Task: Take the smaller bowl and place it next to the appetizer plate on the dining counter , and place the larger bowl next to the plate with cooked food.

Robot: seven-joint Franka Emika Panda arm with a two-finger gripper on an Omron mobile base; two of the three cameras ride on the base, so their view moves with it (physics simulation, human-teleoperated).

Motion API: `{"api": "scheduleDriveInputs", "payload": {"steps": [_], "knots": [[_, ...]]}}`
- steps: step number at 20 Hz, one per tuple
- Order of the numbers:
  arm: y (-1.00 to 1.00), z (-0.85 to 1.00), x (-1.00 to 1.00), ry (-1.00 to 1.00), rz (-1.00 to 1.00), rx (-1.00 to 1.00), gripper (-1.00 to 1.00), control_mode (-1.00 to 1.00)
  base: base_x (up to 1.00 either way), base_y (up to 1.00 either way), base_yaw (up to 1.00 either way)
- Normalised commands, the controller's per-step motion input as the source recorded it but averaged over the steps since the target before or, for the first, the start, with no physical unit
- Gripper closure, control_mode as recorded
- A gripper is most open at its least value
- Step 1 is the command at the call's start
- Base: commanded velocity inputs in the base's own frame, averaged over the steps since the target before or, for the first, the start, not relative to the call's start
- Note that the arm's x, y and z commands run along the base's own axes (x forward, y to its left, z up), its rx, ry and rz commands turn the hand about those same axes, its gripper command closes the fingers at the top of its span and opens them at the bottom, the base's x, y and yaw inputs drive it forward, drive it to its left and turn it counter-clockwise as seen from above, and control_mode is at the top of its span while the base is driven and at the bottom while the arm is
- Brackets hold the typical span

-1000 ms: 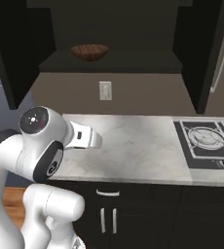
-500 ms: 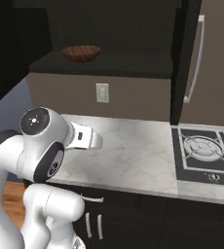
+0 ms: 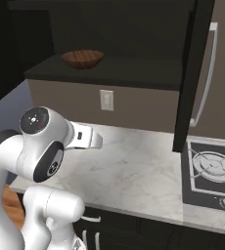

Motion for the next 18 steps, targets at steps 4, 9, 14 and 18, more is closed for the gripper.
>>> {"api": "scheduleDriveInputs", "payload": {"steps": [4,9,14,18], "knots": [[0.0,0.0,0.0,0.0,0.0,0.0,-1.0,1.0,0.83,0.0,0.23],[0.0,0.0,0.0,0.0,0.0,0.0,-1.0,1.0,0.77,0.03,0.16],[0.04,-0.11,0.11,0.0,0.0,0.0,-1.0,-1.0,0.18,0.04,0.0],[0.03,0.13,0.0,-0.09,0.0,0.0,-1.0,-1.0,0.0,0.0,0.0]]}}
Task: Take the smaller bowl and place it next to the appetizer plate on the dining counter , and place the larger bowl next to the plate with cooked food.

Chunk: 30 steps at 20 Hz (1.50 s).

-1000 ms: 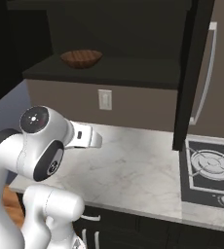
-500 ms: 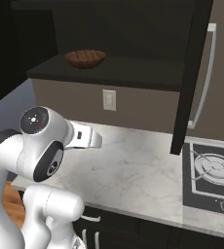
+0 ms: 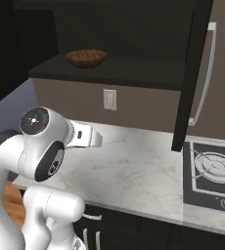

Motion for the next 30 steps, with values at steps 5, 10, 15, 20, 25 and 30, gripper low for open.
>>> {"api": "scheduleDriveInputs", "payload": {"steps": [5,10,15,20,25,30], "knots": [[0.27,0.18,0.0,-0.09,-0.01,0.0,-1.0,-1.0,0.0,0.0,0.0],[0.06,0.26,0.0,0.01,-0.05,0.23,-1.0,-1.0,0.0,0.0,0.0],[0.0,0.27,0.0,0.05,-0.05,0.42,-1.0,-1.0,0.0,0.0,0.0],[0.05,0.22,0.0,0.03,-0.04,0.25,-1.0,-1.0,0.0,0.0,0.0],[0.29,0.1,0.0,0.0,-0.13,0.0,-1.0,-1.0,0.0,0.0,0.0],[0.12,0.35,0.0,0.0,-0.07,0.0,-1.0,-1.0,0.0,0.0,0.0]]}}
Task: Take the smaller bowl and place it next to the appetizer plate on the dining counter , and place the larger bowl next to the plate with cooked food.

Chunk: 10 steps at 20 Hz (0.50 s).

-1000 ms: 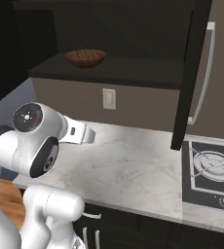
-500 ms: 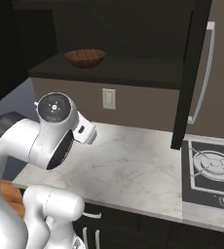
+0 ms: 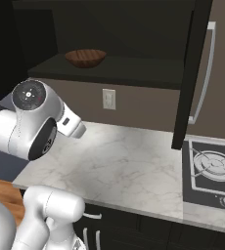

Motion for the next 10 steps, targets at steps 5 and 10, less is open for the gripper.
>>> {"api": "scheduleDriveInputs", "payload": {"steps": [5,10], "knots": [[0.07,0.47,0.02,0.0,-0.04,0.0,-1.0,-1.0,0.0,0.0,0.0],[0.05,0.32,0.19,0.0,-0.01,0.0,-1.0,-1.0,0.0,0.0,0.0]]}}
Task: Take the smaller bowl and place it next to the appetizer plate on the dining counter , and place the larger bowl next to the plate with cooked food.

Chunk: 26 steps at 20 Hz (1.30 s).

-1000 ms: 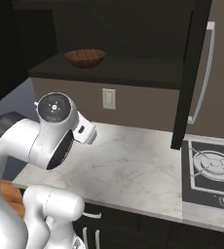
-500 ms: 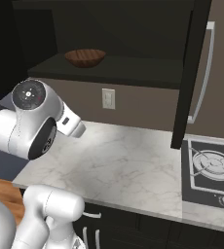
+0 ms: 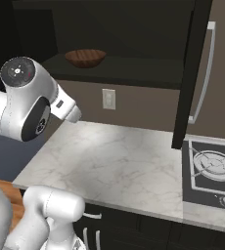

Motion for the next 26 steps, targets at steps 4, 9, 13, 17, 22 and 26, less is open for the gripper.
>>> {"api": "scheduleDriveInputs", "payload": {"steps": [4,9,13,17,22,26], "knots": [[0.01,0.28,0.26,0.0,0.0,0.0,-1.0,-1.0,0.0,0.0,0.0],[0.0,0.18,0.39,0.0,-0.02,0.0,-1.0,-1.0,0.0,0.0,0.0],[0.01,0.1,0.46,0.0,-0.03,0.0,-1.0,-1.0,0.0,0.0,0.0],[0.0,0.02,0.48,-0.02,0.0,0.0,-1.0,-1.0,0.0,0.0,0.0],[0.0,0.05,0.38,-0.04,0.0,0.0,-1.0,-1.0,0.0,0.0,0.0],[0.0,0.1,0.42,-0.01,0.0,0.06,-1.0,-1.0,0.0,0.0,0.0]]}}
